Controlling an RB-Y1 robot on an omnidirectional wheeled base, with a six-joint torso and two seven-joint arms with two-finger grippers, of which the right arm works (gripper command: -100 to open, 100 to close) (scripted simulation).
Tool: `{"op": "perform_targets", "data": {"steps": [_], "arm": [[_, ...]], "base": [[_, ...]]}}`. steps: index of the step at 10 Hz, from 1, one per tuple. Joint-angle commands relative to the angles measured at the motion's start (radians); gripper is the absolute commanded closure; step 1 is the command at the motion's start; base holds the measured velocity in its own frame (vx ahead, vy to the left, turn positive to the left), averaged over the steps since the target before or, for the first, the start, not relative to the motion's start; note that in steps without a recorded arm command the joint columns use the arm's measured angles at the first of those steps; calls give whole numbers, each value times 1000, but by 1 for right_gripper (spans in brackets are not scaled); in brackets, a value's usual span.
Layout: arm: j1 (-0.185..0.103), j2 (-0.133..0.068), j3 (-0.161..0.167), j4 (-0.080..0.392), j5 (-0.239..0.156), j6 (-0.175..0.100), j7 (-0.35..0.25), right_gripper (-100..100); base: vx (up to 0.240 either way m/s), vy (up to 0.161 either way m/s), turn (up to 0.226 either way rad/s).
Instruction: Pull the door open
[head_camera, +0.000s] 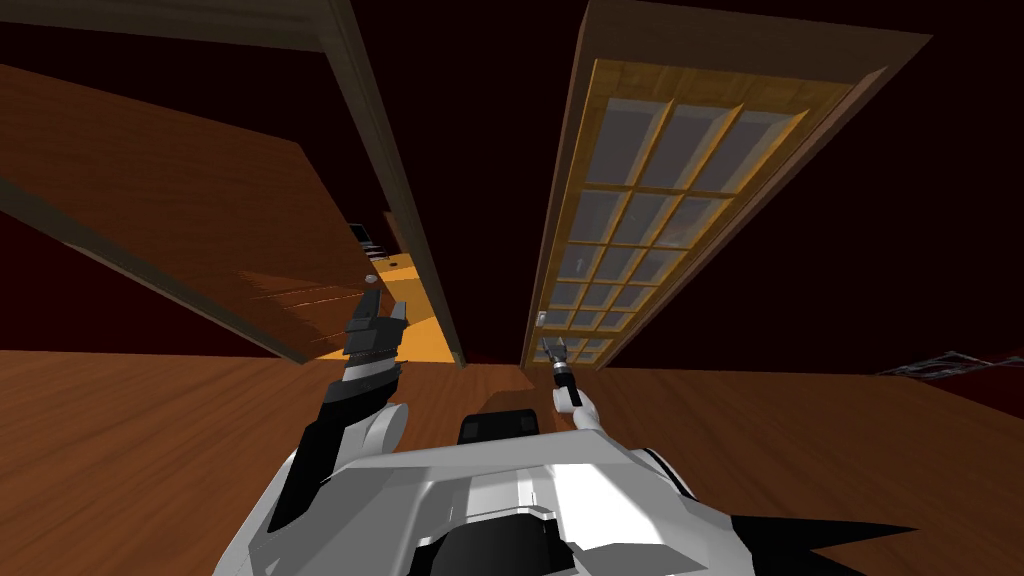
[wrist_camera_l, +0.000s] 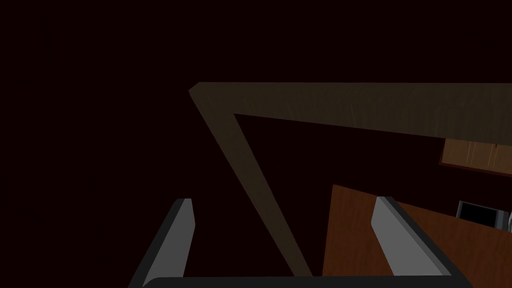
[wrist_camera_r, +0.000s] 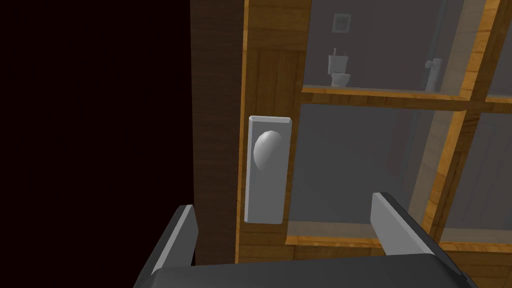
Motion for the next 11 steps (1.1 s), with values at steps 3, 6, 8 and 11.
{"op": "perform_targets", "data": {"steps": [3, 6, 8, 11], "arm": [[-24, -3, 1, 67, -8, -10, -55, -100], [-44, -6, 2, 122, -14, -19, -100, -100], [-55, -8, 3, 152, -18, -23, -124, -100], [-58, -8, 3, 161, -20, -21, -135, -100]], "base": [[63, -30, 42], [38, -20, 38], [48, -23, 40], [28, -13, 19]]}}
